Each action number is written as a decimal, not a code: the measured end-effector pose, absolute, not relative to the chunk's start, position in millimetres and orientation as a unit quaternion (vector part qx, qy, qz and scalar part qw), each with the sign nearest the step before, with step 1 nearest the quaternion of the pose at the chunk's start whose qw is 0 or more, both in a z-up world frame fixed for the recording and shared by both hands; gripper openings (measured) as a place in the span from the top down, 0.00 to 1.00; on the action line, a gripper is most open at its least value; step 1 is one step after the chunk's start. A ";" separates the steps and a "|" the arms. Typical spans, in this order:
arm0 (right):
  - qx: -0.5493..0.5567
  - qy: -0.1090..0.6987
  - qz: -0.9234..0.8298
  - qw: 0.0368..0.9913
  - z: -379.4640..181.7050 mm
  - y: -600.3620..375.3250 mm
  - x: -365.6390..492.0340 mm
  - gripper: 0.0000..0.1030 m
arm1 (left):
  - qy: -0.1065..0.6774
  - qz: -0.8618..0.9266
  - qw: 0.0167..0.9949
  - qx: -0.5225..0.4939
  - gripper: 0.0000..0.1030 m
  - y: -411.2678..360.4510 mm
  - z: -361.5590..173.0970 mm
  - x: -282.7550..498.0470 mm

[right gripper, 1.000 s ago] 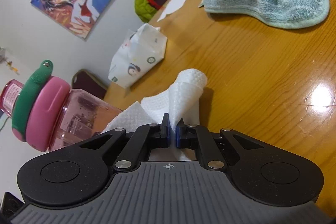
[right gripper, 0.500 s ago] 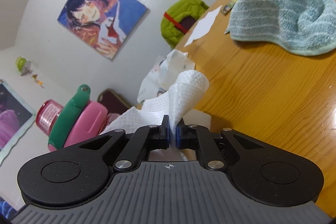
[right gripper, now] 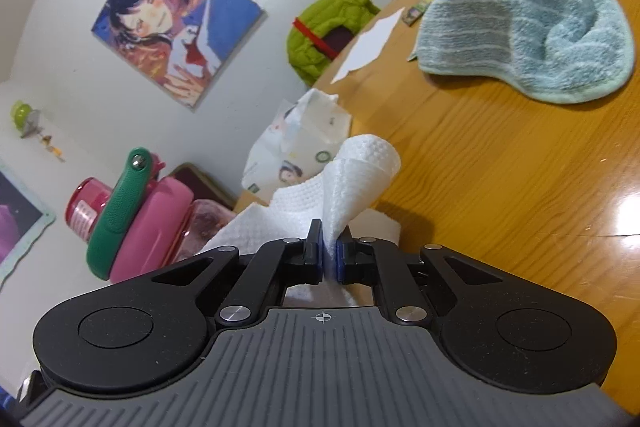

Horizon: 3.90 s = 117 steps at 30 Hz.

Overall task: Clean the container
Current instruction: 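Rotate the bottle in the left gripper while the right gripper keeps wiping it, then rub the paper towel across the bottle's side with the right gripper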

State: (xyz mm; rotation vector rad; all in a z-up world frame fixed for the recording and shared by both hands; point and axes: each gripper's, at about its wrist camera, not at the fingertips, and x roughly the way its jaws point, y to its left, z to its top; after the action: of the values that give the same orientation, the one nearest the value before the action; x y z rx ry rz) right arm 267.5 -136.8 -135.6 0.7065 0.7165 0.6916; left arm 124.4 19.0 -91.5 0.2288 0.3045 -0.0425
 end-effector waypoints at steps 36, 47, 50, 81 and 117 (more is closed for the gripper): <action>0.430 0.259 0.416 0.758 -127.5 -144.6 271.3 0.88 | 0.147 -0.032 0.982 0.114 0.29 14.3 -89.2 114.7; 0.337 0.401 0.339 0.781 -155.0 -113.4 294.6 0.88 | 0.147 -0.034 0.982 0.114 0.28 16.4 -89.8 115.5; 0.344 0.385 0.347 0.783 -153.6 -117.7 292.4 0.88 | 0.144 -0.024 0.983 0.109 0.23 17.0 -88.4 111.9; 0.434 0.277 0.413 0.751 -139.5 -142.9 277.7 0.88 | 0.140 -0.047 0.980 0.132 0.29 18.2 -83.4 111.1; 0.357 0.383 0.352 0.775 -151.8 -127.8 284.8 0.89 | 0.138 -0.046 0.981 0.131 0.28 16.1 -88.6 110.3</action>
State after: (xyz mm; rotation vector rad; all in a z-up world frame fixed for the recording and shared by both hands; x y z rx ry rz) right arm 284.8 -127.8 -151.8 0.7738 0.8301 0.7615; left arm 110.3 16.1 -88.6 0.2629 0.2772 -0.0918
